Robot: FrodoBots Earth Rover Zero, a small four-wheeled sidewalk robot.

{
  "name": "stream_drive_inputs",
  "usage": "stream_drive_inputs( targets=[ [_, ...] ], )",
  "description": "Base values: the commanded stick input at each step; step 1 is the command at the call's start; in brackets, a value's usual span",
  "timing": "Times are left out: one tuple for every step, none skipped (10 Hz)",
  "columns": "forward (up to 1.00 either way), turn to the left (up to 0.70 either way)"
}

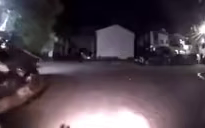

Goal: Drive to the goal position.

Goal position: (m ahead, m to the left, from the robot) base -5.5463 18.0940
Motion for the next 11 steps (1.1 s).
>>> stream_drive_inputs(
  targets=[
    [1.00, 0.08],
    [1.00, 0.21],
    [1.00, 0.27],
    [1.00, 0.27],
    [1.00, 0.27],
    [1.00, 0.27],
    [1.00, 0.27],
    [1.00, 0.27],
    [1.00, 0.27],
    [1.00, 0.27],
    [1.00, 0.27]
  ],
)
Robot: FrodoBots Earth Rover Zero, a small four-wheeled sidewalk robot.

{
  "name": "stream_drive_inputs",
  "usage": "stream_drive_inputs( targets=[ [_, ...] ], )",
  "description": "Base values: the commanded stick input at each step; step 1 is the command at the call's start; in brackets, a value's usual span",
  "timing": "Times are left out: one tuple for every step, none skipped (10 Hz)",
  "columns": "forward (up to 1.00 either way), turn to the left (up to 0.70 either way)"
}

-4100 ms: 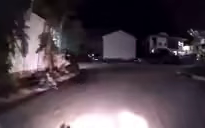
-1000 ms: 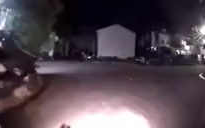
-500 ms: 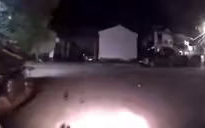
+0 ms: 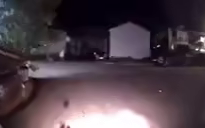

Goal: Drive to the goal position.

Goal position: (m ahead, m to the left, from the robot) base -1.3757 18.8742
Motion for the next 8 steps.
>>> stream_drive_inputs(
  targets=[
    [1.00, 0.27],
    [1.00, 0.27],
    [1.00, 0.27],
    [1.00, 0.27],
    [1.00, 0.27],
    [1.00, 0.27],
    [1.00, 0.27],
    [1.00, 0.27]
  ],
)
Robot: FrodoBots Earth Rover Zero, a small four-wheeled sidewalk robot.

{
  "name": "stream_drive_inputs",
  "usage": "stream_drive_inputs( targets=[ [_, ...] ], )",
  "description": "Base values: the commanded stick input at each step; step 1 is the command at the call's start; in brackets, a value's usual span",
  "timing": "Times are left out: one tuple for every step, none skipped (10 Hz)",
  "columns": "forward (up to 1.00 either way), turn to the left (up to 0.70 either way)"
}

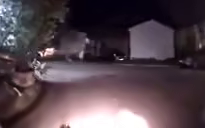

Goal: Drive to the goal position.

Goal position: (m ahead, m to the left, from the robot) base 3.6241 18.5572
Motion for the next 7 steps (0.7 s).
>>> stream_drive_inputs(
  targets=[
    [1.00, 0.27],
    [1.00, 0.14],
    [1.00, 0.00],
    [1.00, 0.00],
    [1.00, 0.00],
    [1.00, 0.00],
    [1.00, 0.00]
  ],
)
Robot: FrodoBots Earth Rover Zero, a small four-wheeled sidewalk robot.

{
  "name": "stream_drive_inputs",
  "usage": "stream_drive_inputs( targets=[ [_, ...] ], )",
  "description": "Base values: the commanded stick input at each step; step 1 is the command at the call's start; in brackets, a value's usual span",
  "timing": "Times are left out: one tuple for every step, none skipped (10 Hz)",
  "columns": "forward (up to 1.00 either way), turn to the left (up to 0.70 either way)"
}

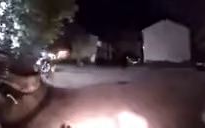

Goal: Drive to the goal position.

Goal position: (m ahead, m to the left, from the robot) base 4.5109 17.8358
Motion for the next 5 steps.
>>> stream_drive_inputs(
  targets=[
    [1.00, 0.00],
    [1.00, 0.00],
    [1.00, 0.00],
    [1.00, 0.00],
    [1.00, 0.00]
  ],
)
